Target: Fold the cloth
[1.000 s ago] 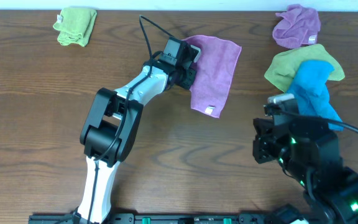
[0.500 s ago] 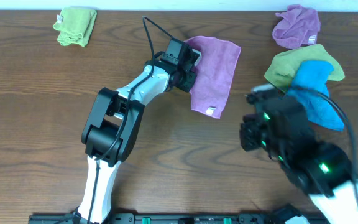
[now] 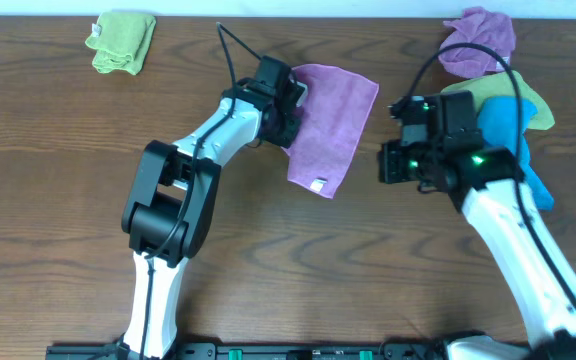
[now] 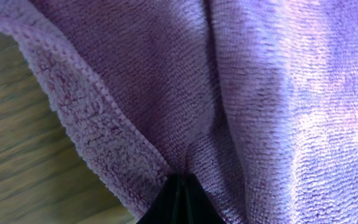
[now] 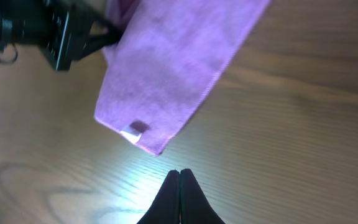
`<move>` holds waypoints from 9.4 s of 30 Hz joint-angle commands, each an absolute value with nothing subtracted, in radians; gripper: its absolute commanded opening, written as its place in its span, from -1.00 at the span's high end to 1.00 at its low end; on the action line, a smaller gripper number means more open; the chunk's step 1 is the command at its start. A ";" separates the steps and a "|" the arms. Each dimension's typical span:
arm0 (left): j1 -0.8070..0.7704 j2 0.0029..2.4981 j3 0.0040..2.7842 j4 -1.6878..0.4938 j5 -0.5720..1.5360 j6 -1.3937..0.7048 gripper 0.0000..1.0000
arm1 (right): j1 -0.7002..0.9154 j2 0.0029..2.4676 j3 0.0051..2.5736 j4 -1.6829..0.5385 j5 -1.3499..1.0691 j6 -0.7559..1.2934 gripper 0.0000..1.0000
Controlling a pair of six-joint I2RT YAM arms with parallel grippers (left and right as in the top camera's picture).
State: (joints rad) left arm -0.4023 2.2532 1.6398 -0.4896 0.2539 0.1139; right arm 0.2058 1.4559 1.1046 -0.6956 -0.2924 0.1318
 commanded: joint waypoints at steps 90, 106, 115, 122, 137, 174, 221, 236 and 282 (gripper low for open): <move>-0.374 1.968 1.515 -0.949 0.470 0.177 0.88 | 0.193 1.789 1.114 -0.568 -0.160 0.233 0.97; -0.427 1.968 1.295 -0.746 0.468 0.105 0.88 | 0.194 1.789 1.115 -0.535 -0.218 0.220 0.97; -0.427 1.967 1.298 -0.669 0.339 0.089 0.89 | 0.197 1.789 1.115 -0.543 -0.218 0.219 0.97; -0.427 1.969 1.295 -0.635 0.329 0.089 0.89 | 0.198 1.789 1.115 -0.551 -0.218 0.220 0.97; -0.427 1.969 1.196 -0.617 0.330 0.089 0.89 | 0.200 1.789 1.115 -0.525 -0.296 0.220 0.97; -0.426 1.935 1.224 -0.590 0.283 0.074 0.88 | 0.313 1.790 1.115 -0.427 -0.299 0.209 0.97; -0.427 1.855 1.263 -0.628 0.408 0.037 0.88 | 0.315 1.982 1.115 -0.207 -0.255 0.224 0.97; -0.446 1.880 1.233 -0.624 0.282 0.079 0.88 | 0.315 1.982 1.115 -0.228 -0.255 0.240 0.97; -0.455 2.092 1.195 -0.795 0.158 0.066 0.88 | 0.313 1.982 1.115 -0.213 -0.262 0.254 0.97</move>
State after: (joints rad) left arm -0.4492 1.9991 1.2701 -0.7399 0.2581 0.0746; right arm 0.3107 1.9739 1.1179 -0.2123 -0.2623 0.2390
